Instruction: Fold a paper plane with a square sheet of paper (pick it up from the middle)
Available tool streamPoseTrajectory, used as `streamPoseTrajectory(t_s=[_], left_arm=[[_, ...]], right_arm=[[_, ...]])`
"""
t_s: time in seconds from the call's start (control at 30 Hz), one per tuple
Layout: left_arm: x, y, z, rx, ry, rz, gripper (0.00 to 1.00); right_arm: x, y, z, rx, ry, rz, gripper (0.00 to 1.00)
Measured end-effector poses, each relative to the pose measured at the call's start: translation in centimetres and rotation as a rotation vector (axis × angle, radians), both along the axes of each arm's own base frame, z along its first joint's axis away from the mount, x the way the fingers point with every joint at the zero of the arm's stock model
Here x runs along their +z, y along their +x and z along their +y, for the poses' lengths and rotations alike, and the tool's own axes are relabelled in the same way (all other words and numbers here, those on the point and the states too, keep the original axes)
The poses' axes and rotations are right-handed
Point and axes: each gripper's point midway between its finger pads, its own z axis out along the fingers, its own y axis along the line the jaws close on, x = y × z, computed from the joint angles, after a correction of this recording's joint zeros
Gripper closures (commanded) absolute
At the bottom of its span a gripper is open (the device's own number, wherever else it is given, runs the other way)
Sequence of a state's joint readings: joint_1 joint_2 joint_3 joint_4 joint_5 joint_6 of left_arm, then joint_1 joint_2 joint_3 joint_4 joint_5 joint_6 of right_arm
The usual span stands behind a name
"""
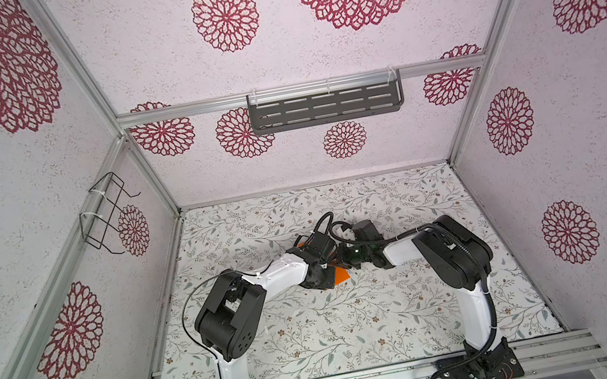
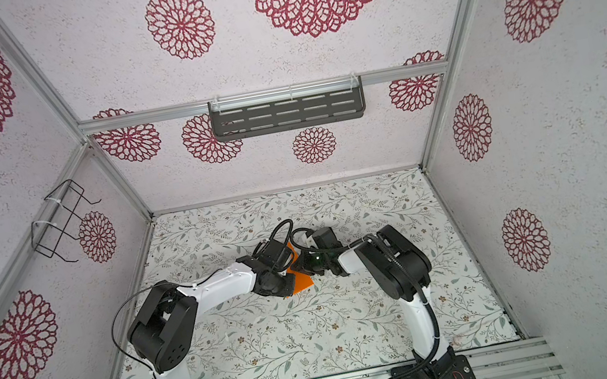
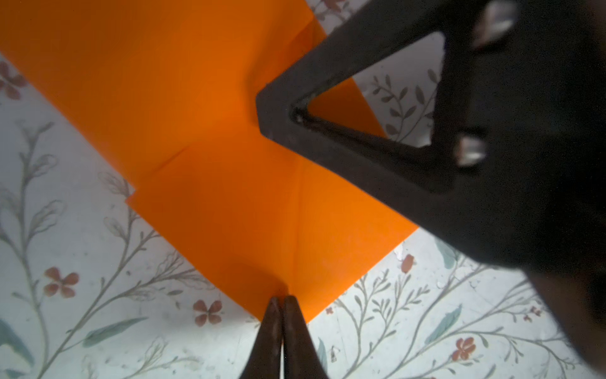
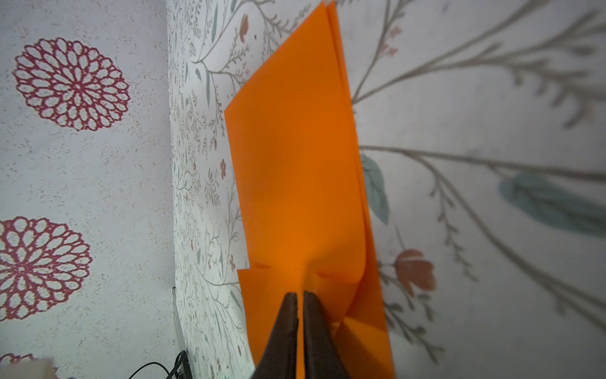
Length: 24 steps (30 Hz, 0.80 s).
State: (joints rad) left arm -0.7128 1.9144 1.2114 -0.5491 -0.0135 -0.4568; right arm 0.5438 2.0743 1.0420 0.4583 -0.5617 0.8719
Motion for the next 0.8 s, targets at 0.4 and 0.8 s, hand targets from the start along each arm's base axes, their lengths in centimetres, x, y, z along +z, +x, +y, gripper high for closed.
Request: streamPoseTrajectory(t_s=[0.4,0.8], left_arm=[[-0.4,-0.1,0.3,0.001,0.019,0.009,0.95],[-0.6,-0.1,0.3,0.000,0.005,-0.005,0.99]], right_arm=[[0.1,0.2,-0.1,-0.002,0.007,-0.003,0.88],[1.6,-0.8,-1.8,0.021,0.018,-0.086,0.95]])
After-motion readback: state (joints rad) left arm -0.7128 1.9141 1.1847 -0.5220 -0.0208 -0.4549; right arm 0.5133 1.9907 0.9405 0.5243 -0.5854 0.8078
